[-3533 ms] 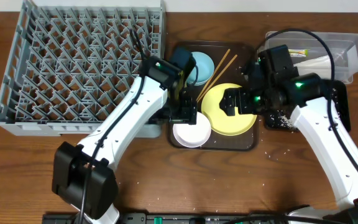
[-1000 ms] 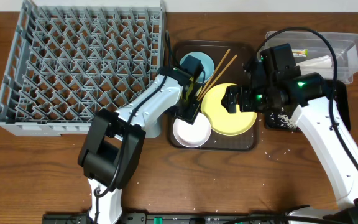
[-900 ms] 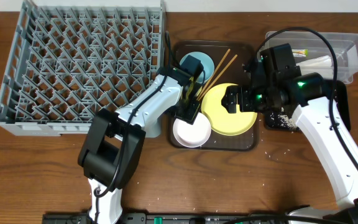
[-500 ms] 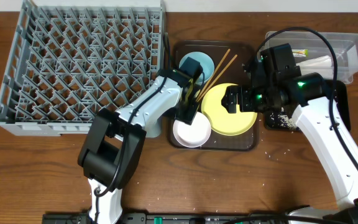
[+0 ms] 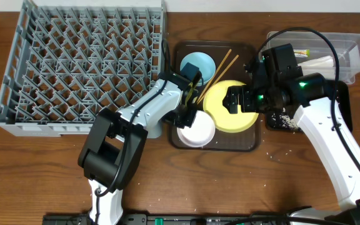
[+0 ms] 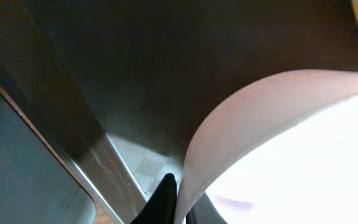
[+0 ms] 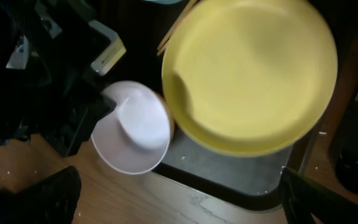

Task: Sort waste into correct bins and load items into the dishwasher
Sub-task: 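Lift white bowl with left gripper and carry toward rack, then lower white bowl upright into rack's right edge with left gripper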

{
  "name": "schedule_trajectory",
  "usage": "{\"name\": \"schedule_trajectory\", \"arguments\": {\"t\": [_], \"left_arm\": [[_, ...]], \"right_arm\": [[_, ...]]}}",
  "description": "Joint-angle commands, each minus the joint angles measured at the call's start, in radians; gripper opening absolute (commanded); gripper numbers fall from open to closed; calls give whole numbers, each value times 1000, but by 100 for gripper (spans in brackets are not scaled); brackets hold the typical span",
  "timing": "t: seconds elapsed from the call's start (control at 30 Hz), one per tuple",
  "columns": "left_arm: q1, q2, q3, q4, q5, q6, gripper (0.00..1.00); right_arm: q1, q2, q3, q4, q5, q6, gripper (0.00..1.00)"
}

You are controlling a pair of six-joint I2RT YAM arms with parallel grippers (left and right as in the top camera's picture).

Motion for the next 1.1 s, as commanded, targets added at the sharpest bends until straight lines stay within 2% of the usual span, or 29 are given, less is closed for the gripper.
{"name": "schedule_trajectory", "arguments": {"t": [0.0, 0.3, 0.4, 0.53, 0.7, 0.97, 1.07], "left_arm": [[3, -38, 3, -21, 2, -34, 8], [4, -203, 61, -65, -3, -53, 8], [7, -294, 61, -48, -66, -53, 8], [18, -414, 61, -22, -252, -53, 7], [51, -498, 61, 74, -597, -53, 7], [67, -457, 59, 223, -1106, -44, 8], [67, -404, 59, 246, -1229, -28, 8]], "right_arm": [[-6, 0, -2, 2, 6, 10, 99], [-6, 0, -2, 2, 6, 10, 99], [-6, 0, -2, 2, 6, 10, 99], [-6, 0, -2, 2, 6, 10, 99], [-6, 0, -2, 2, 6, 10, 99], [-6, 0, -2, 2, 6, 10, 99], [-6, 0, -2, 2, 6, 10, 99]]}}
